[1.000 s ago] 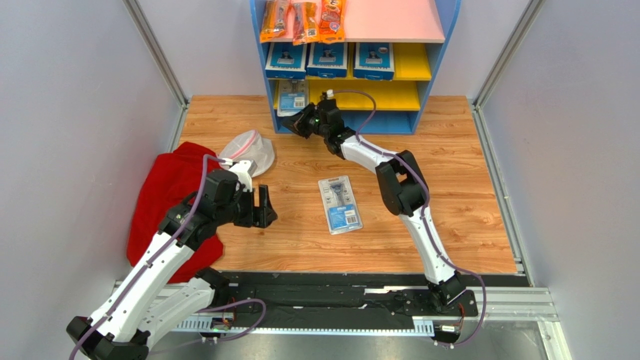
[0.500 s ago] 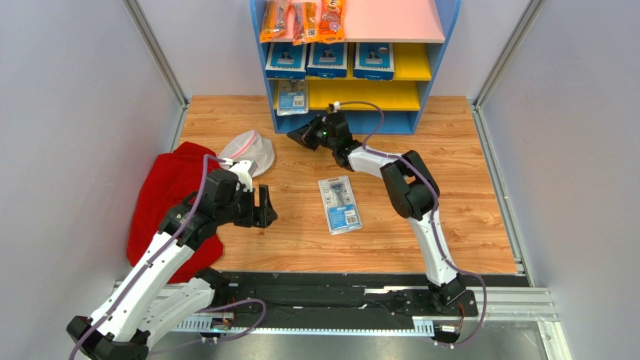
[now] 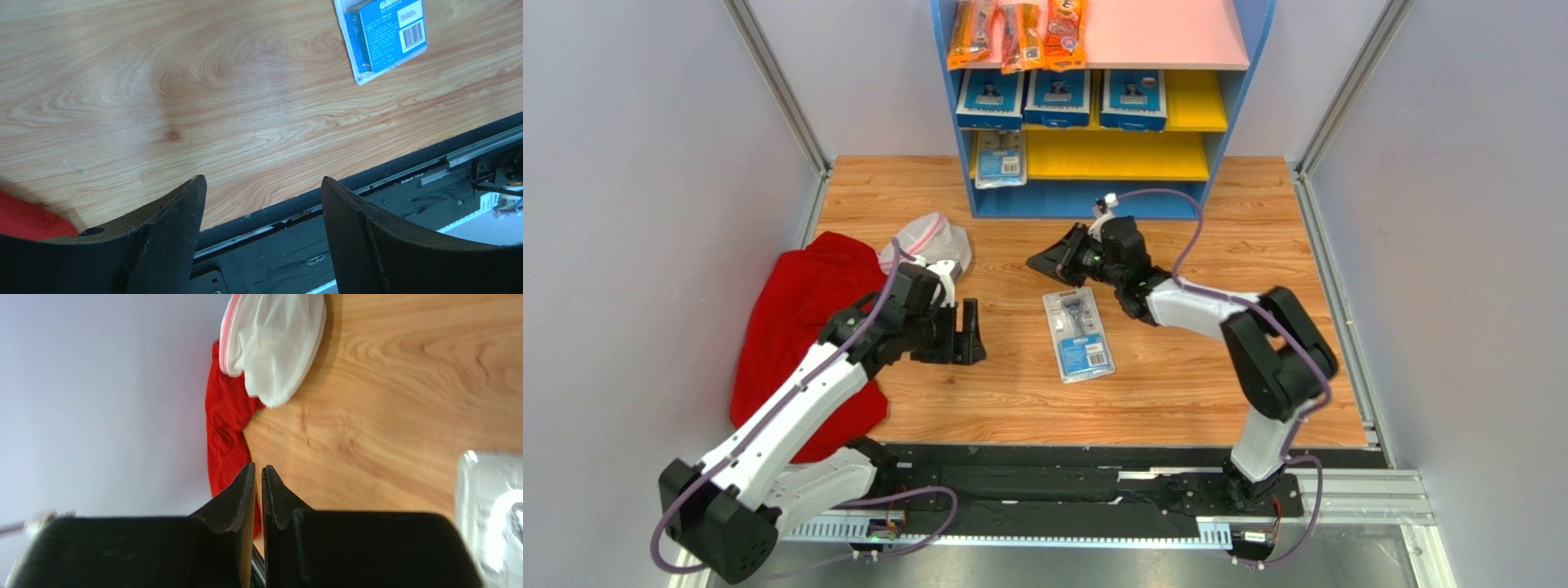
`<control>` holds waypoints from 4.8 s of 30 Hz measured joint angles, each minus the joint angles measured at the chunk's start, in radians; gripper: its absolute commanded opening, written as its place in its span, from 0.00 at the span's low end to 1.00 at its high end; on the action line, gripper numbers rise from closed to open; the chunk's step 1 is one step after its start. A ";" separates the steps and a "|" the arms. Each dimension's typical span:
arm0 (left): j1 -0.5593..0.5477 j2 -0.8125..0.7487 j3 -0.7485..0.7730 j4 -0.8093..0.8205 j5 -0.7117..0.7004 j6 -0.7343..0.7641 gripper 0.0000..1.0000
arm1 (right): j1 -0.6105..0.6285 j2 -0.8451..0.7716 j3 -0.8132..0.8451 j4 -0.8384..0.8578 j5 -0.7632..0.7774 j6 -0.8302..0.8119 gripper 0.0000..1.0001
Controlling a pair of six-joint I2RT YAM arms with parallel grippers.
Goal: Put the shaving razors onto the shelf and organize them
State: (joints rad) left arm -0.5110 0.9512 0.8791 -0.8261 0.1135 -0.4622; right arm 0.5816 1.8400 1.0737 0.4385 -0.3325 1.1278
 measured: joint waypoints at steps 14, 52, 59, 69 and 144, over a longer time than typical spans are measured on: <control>-0.151 0.505 0.221 0.189 0.042 -0.125 0.77 | 0.000 -0.658 -0.347 -0.465 0.184 -0.263 0.48; -0.242 1.267 0.876 0.085 0.016 -0.220 0.00 | 0.000 -1.378 -0.651 -1.008 0.348 -0.197 0.62; -0.241 1.224 0.818 0.109 0.024 -0.226 0.00 | 0.000 -1.296 -0.678 -0.943 0.264 -0.189 0.63; -0.207 0.984 0.603 0.262 0.198 -0.385 0.00 | 0.018 -1.295 -0.718 -0.782 0.267 -0.155 0.63; -0.179 0.388 0.494 0.024 -0.210 -0.259 0.60 | 0.232 -1.318 -0.738 -0.555 0.592 -0.117 0.00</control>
State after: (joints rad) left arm -0.6899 1.3392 1.3727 -0.8024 -0.0967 -0.7208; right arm 0.8139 0.5224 0.3359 -0.1162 0.2592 1.0111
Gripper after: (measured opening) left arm 0.569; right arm 0.168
